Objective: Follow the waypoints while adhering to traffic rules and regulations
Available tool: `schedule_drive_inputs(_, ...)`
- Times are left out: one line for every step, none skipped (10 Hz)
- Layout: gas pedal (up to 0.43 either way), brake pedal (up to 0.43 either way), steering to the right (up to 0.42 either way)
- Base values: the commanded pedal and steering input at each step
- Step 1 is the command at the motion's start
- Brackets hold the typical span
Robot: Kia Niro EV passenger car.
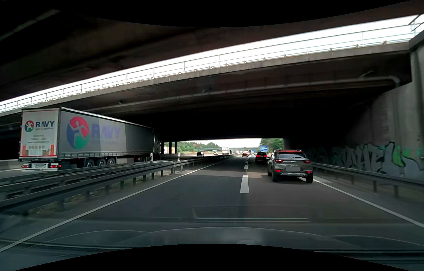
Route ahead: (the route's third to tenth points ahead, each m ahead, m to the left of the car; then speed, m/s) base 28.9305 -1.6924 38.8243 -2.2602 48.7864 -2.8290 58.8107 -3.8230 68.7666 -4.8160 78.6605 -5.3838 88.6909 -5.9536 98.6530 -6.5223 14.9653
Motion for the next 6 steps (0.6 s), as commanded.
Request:
schedule_drive_inputs(0.280,0.000,-0.008)
schedule_drive_inputs(0.280,0.000,-0.008)
schedule_drive_inputs(0.280,0.000,-0.007)
schedule_drive_inputs(0.280,0.000,-0.001)
schedule_drive_inputs(0.280,0.000,0.004)
schedule_drive_inputs(0.280,0.000,0.010)
